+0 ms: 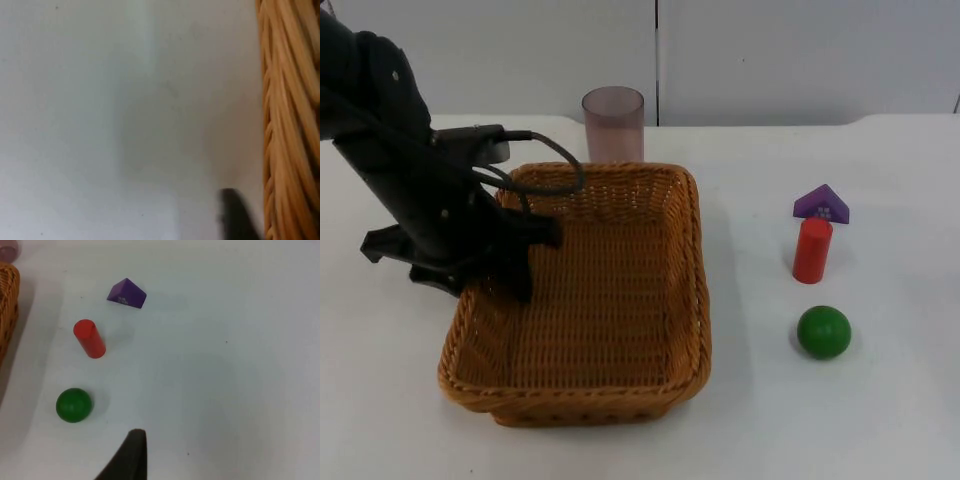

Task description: Pick up the basket with the left hand and place the triangular block into the basket with the right hand.

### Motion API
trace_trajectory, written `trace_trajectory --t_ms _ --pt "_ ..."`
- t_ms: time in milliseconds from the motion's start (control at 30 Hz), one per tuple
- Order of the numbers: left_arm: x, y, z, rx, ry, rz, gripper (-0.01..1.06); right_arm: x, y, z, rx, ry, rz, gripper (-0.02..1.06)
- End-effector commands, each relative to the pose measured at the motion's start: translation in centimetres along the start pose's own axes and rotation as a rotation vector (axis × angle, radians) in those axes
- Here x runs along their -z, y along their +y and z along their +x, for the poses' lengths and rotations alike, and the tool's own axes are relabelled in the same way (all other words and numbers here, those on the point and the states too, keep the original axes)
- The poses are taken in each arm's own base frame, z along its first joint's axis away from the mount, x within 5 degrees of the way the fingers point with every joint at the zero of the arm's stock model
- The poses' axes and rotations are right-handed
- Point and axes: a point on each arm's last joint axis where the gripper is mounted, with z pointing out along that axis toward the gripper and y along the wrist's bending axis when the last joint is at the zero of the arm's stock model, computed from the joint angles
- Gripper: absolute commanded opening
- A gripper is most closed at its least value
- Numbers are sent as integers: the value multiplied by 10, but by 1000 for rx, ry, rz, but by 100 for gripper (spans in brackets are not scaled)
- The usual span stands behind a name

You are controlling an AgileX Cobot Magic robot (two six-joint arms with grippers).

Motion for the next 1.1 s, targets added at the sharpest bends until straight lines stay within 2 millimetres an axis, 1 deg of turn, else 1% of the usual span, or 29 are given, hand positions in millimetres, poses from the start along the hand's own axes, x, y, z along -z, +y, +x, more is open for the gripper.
trace_trajectory --t_ms 0,33,67,133,200,233,300,367,400,500,567,600,667,733,767,800,900,1067 --pt "1 -3 -2 24 -18 15 12 1 -1 -3 9 -21 10 105" --pt "1 -3 -2 24 -18 15 12 1 -1 -3 9 -21 10 105" --pt "1 -4 -1 26 -11 16 0 1 -1 -3 9 -23 10 105" --pt "3 -4 0 62 14 39 0 1 -1 -3 9 -26 10 105" --pt "16 -5 1 81 40 63 0 1 -2 -3 10 -29 11 105" --pt "16 -5 1 81 40 63 0 1 -2 -3 10 -29 11 105" --pt "33 -9 5 64 41 75 0 1 -2 -3 10 -26 11 105" --pt "56 -13 11 32 34 92 0 1 -2 -2 10 -17 12 105" --pt "56 -13 11 32 34 92 0 1 -2 -2 10 -17 12 105" --pt "84 -16 23 13 9 107 0 1 -1 -2 4 -12 6 105" --pt "97 -13 30 22 -13 111 0 1 -1 -1 4 -5 4 105" --pt "97 -13 30 22 -13 111 0 1 -1 -1 4 -5 4 105" --pt "105 -7 37 42 -21 121 0 1 -1 -1 4 -4 4 105" --pt "109 0 45 67 -19 167 0 1 -1 -1 4 -4 4 105" --pt "109 0 45 67 -19 167 0 1 -1 -1 4 -4 4 105" --pt "110 5 51 65 -20 210 0 1 -1 -1 2 -4 2 105" --pt "105 11 59 70 -10 261 0 1 -1 -1 2 -6 2 105" --pt "102 12 63 66 -11 253 0 1 -1 -2 25 -16 4 105"
